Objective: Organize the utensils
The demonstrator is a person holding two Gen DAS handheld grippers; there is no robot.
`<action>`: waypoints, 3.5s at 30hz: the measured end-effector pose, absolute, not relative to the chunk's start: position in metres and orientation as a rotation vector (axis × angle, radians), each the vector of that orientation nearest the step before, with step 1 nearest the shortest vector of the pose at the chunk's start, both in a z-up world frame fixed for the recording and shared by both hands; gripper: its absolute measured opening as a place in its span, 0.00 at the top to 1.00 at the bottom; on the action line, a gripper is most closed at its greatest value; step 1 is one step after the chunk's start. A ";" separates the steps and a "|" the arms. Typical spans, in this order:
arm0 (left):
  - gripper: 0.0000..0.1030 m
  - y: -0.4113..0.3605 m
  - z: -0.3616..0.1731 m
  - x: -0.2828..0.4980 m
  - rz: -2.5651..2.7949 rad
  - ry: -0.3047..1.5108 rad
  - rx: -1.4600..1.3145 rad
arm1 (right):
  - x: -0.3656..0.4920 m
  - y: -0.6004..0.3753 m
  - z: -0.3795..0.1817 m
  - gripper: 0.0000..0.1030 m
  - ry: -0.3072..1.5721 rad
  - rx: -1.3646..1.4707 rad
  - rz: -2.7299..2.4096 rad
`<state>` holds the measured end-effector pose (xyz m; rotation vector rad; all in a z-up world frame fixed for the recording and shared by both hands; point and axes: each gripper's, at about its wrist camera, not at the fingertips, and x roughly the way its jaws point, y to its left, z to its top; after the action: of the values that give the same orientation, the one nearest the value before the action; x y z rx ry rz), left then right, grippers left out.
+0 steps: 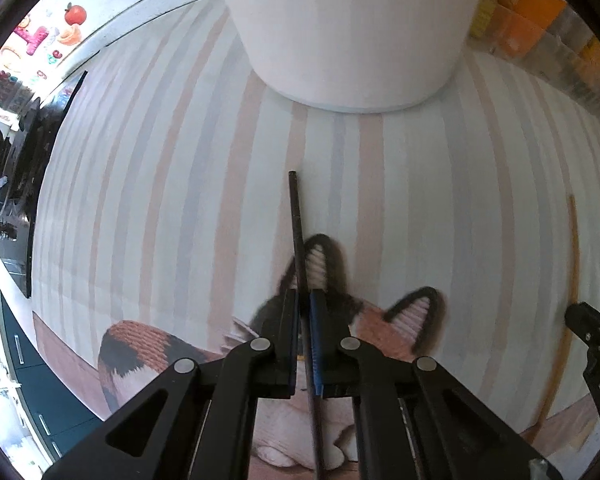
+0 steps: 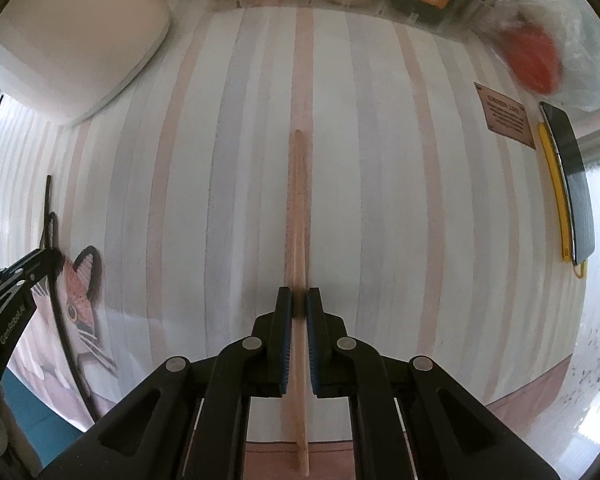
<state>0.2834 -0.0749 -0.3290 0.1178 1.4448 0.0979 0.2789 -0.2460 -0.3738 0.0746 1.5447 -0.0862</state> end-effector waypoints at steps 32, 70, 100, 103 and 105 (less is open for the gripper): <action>0.97 -0.044 -0.309 0.286 0.080 1.403 0.032 | 0.282 -0.248 -0.364 0.93 1.472 0.127 -0.040; 0.38 0.059 -0.148 0.319 -0.014 1.017 -0.163 | 0.341 -0.195 -0.182 0.93 1.112 0.237 0.152; 0.97 0.047 -0.337 0.239 -0.052 1.553 -0.119 | 0.308 -0.182 -0.377 0.93 1.562 0.142 -0.006; 0.96 0.047 -0.344 0.216 -0.063 1.605 -0.219 | 0.294 -0.175 -0.383 0.93 1.579 0.113 0.025; 0.96 0.048 -0.345 0.217 -0.051 1.594 -0.253 | 0.289 -0.175 -0.387 0.93 1.585 0.105 0.031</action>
<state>0.2172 0.0477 -0.3447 -0.2531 1.5939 -0.0513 0.2886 -0.1748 -0.3869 0.1049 1.5850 0.0312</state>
